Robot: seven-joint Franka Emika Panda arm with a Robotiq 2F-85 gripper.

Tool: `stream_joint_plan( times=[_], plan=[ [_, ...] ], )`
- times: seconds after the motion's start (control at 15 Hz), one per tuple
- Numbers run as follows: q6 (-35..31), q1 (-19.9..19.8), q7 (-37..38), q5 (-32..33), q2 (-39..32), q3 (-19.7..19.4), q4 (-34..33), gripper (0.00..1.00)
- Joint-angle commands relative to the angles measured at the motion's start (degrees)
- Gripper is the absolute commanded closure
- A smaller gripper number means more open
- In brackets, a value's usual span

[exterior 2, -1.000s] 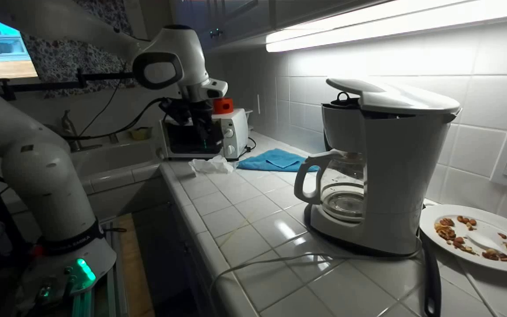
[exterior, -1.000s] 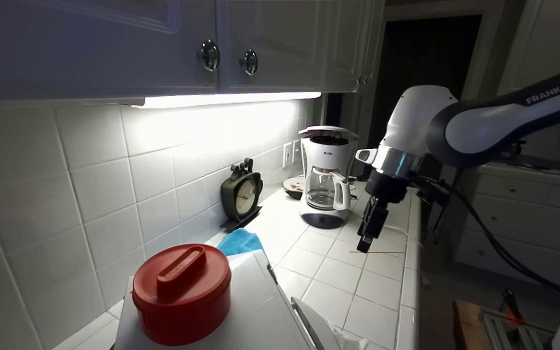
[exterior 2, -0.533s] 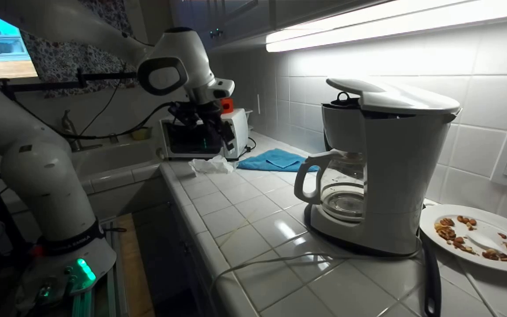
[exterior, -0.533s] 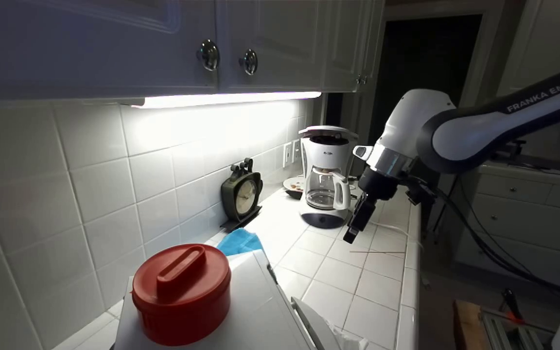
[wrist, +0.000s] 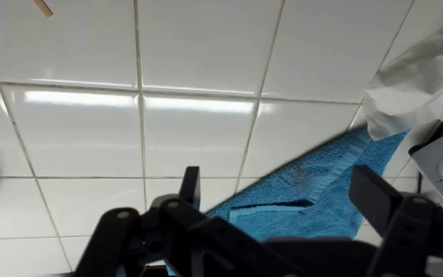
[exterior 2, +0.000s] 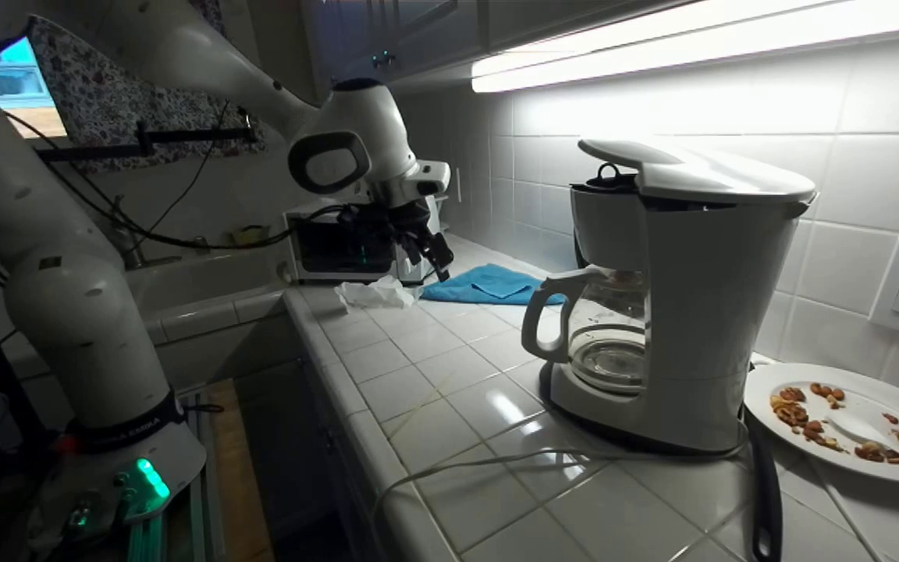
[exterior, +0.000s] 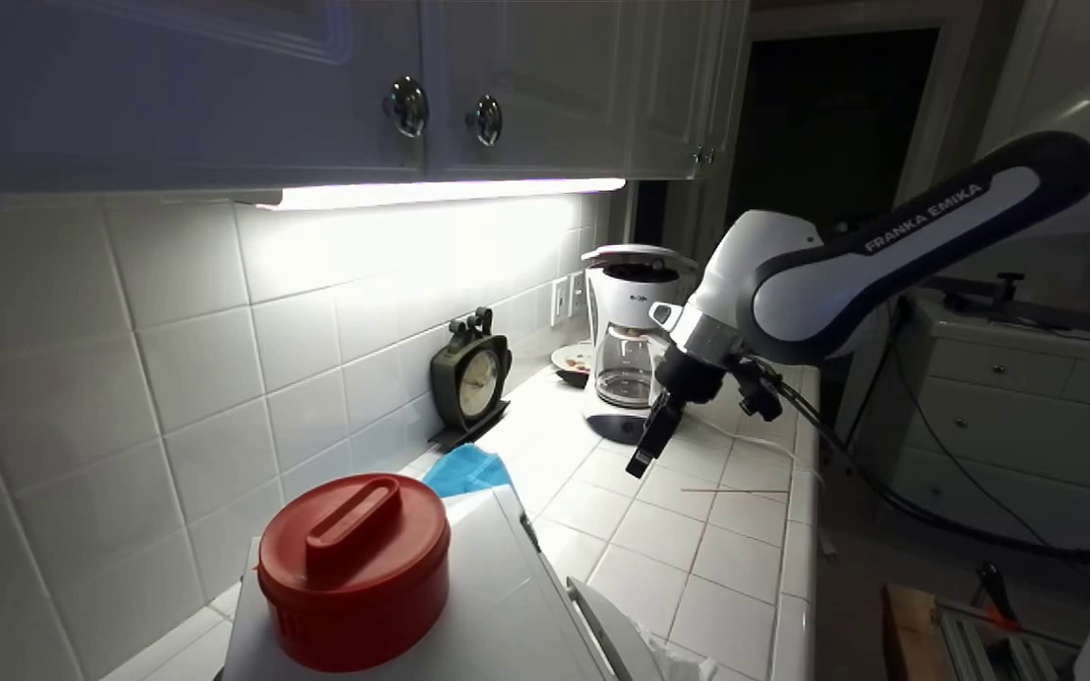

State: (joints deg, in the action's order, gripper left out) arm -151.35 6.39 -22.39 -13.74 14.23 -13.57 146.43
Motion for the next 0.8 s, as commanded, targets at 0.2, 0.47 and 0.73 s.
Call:
stream_joint_plan(
  times=[0.2, 0.47, 0.73],
  plan=[
    [0.89, -1.93, -1.42, -5.06, -13.45, 2.48, -12.81, 0.00],
    [0.41, -4.30, 2.60, -6.01, -20.69, 6.48, -19.86, 0.00],
    [0.17, -6.64, 5.92, -3.51, -21.13, 9.69, -19.90, 0.00]
  ],
)
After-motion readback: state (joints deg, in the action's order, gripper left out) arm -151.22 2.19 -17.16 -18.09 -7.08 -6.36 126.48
